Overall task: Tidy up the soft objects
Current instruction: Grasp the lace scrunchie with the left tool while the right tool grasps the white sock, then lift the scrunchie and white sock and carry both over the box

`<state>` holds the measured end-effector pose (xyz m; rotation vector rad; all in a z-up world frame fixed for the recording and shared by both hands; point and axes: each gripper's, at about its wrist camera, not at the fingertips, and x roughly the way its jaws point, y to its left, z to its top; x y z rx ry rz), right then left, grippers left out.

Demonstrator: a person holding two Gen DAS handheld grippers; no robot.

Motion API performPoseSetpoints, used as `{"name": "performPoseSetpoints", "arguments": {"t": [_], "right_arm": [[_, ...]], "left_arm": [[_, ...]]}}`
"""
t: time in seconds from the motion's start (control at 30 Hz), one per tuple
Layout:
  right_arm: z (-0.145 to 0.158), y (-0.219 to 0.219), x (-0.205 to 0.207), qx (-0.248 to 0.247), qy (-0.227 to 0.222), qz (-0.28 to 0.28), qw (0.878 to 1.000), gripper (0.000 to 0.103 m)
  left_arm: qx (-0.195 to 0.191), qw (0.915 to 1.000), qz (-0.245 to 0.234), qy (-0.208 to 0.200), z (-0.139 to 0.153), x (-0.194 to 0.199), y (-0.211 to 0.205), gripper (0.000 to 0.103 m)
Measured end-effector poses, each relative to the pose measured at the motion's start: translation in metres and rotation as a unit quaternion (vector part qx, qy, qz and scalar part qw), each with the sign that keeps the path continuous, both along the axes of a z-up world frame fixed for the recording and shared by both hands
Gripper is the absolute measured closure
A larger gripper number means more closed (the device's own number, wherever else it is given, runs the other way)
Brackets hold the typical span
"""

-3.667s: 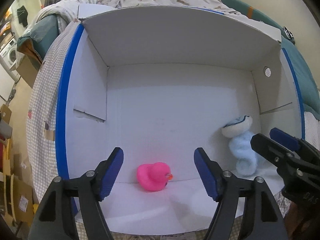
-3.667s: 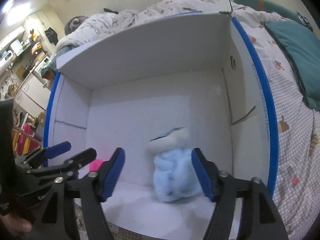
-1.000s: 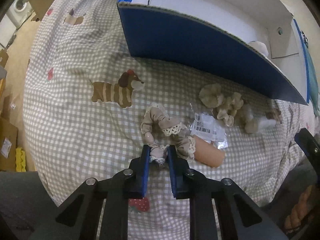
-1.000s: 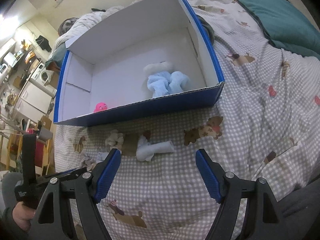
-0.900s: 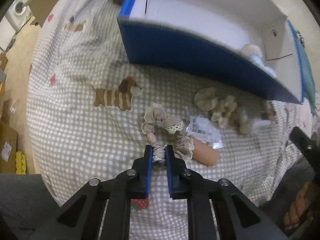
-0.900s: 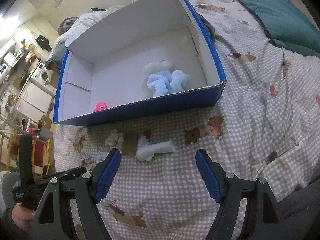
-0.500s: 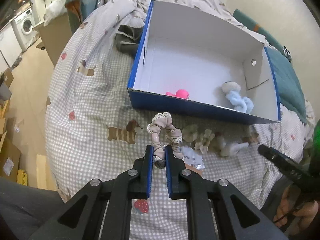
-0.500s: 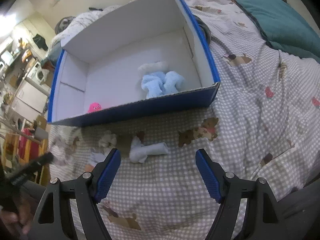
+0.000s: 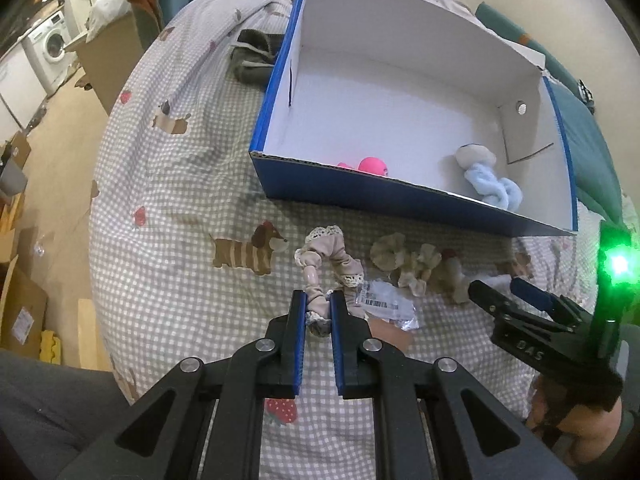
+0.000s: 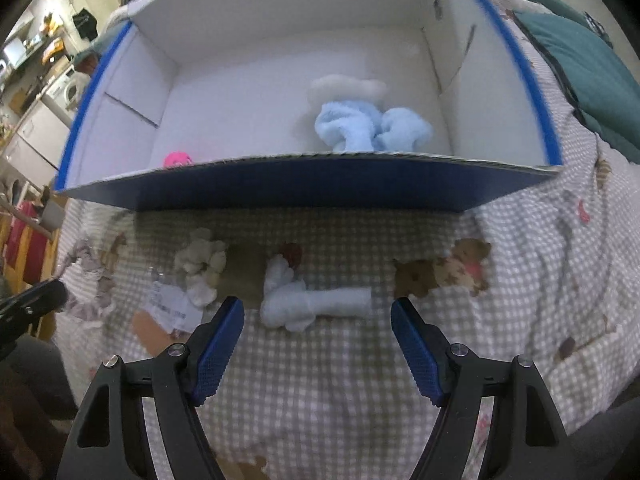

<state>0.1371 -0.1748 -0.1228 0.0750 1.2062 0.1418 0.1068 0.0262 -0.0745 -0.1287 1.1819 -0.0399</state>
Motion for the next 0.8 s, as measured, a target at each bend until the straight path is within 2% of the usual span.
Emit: {"name": "performPoseSetpoints", "arguments": {"t": [0.03,0.13,0.23,0.3,0.37,0.43,0.8], "right_arm": [[-0.002,0.001,0.001,0.000,0.002,0.000,1.000,0.023],[-0.011,0.006,0.004,0.015,0.021,0.012,1.000,0.048],[-0.012,0.009,0.001,0.016,0.019,0.022,0.999,0.053],[-0.010,0.012,-0.001,0.019,0.018,0.033,0.999,0.073],[-0.007,0.015,-0.003,0.014,0.010,0.042,0.999,0.075],[-0.003,0.016,-0.004,0.017,0.004,0.046,0.999,0.085],[0.027,0.005,-0.024,0.031,-0.036,0.066,0.997,0.087]], "left_arm": [[0.002,1.0000,0.000,0.000,0.000,0.001,0.000,0.092],[0.003,1.0000,-0.002,0.001,-0.001,0.002,-0.001,0.092],[0.004,1.0000,-0.006,0.005,-0.003,0.003,-0.005,0.092],[0.003,0.9999,-0.012,0.009,-0.004,0.004,-0.007,0.092],[0.010,0.9998,-0.014,0.007,-0.005,0.003,-0.010,0.092],[0.016,0.9998,-0.015,0.005,-0.005,0.003,-0.010,0.092],[0.036,0.9994,-0.001,0.000,-0.008,0.003,-0.003,0.092]]}}
